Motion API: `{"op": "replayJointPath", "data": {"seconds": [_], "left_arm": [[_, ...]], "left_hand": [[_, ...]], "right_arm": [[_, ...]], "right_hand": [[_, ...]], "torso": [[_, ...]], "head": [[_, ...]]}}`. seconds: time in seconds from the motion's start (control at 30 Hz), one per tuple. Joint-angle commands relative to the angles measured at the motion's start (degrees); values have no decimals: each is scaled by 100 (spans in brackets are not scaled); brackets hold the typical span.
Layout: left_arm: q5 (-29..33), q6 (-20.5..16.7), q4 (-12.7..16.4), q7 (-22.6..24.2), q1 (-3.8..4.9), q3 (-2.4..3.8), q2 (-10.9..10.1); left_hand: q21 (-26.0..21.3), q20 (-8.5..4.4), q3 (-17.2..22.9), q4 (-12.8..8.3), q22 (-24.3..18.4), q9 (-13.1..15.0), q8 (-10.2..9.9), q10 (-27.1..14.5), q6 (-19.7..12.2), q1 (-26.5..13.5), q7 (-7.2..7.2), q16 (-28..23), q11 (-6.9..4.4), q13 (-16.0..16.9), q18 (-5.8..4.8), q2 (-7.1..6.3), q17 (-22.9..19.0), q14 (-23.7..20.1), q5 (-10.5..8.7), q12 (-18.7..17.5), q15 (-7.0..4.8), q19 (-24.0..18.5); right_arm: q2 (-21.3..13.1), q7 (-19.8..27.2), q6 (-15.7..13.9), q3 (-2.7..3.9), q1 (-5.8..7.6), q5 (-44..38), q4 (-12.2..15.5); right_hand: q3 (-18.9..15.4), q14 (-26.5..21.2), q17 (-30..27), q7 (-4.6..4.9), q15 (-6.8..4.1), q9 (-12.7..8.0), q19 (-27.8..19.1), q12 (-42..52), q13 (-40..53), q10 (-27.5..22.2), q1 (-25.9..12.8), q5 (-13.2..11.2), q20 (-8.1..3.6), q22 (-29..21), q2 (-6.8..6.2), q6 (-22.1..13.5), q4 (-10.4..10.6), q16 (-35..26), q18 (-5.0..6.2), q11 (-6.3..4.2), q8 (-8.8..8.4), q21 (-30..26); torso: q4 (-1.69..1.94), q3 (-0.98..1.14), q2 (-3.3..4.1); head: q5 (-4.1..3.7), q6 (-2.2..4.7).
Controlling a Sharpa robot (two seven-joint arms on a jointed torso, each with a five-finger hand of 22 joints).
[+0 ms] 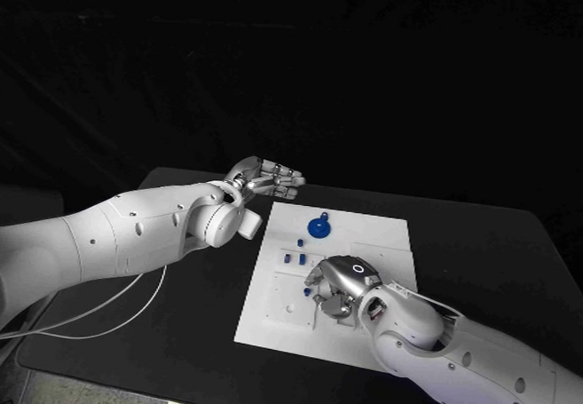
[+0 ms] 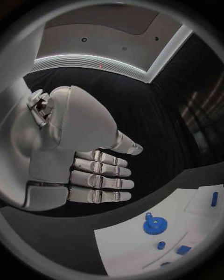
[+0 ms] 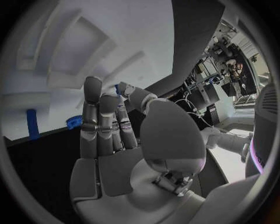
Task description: Assemble the parts on the task board
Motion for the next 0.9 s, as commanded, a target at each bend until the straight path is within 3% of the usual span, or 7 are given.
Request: {"op": "replayJointPath", "data": {"seconds": [0.03,0.13,0.23,0.33,0.53,0.8,0.9], "left_arm": [[31,93,20,25,6,6,-15],[31,93,21,21,7,6,-28],[28,88,22,14,7,6,-39],[26,89,27,9,7,6,-44],[24,93,39,7,7,5,-58],[23,109,42,7,7,5,-53],[23,112,41,7,7,5,-51]], "left_hand": [[23,-22,-15,-14,-7,-2,5,-37,-23,28,29,-12,-14,4,-35,28,2,3,-37,-9,1,-9],[23,-22,-15,-14,-7,-2,5,-37,-23,28,29,-12,-14,4,-35,28,2,3,-37,-9,1,-9],[23,-22,-15,-14,-7,-2,5,-37,-23,28,29,-12,-14,4,-35,28,2,3,-37,-9,1,-9],[25,-24,-43,-23,-6,-2,4,-49,-23,25,30,-12,-10,4,-36,31,0,2,-37,-9,2,-5],[25,-24,-43,-23,-6,-2,4,-49,-23,25,30,-12,-10,4,-36,31,0,2,-37,-9,2,-5],[25,-24,-43,-23,-6,-2,4,-49,-23,25,30,-12,-10,4,-36,31,0,2,-37,-9,2,-5],[23,-22,-55,-20,-7,-3,3,-64,-24,21,32,-12,-5,4,-34,31,0,-1,-37,-10,3,-7]], "right_arm": [[-124,127,-150,204,3,207,188],[-276,144,-78,457,4,294,312],[-481,202,215,723,22,436,400],[-691,235,452,881,81,531,460],[-958,213,743,1007,211,600,442],[-990,161,995,1039,264,517,182],[-950,133,1088,1040,270,472,75]], "right_hand": [[16,-27,-20,25,20,3,201,19,2,146,-40,62,38,-30,-62,-4,27,-19,72,-31,3,15],[29,-27,-39,44,18,3,207,19,2,198,-63,101,31,-53,-94,14,43,-32,48,-44,2,-3],[-169,-2,-58,40,21,2,221,21,3,197,-83,150,32,-101,-94,12,112,-29,24,-46,0,-10],[-271,-4,-58,57,-32,5,225,20,3,313,-122,236,-11,-139,-41,74,181,-23,29,-77,2,-7],[-636,6,-61,22,0,3,229,22,4,210,-97,220,7,-251,-46,28,233,-25,0,-62,1,10],[-1259,-20,-83,-46,39,3,222,27,7,43,17,130,46,-421,7,-51,319,-32,2,-30,3,1],[-1730,-36,-100,-70,56,2,223,25,7,-67,130,93,68,-517,91,-128,394,-28,18,-2,4,-1]], "torso": [[-5,0,9],[-8,0,4],[-1,-15,-1],[-3,-10,6],[-24,3,0],[-16,0,-3],[-17,2,1]], "head": [[-58,80],[-79,116],[-114,127],[-114,136],[-103,128],[-117,117],[-117,120]]}}
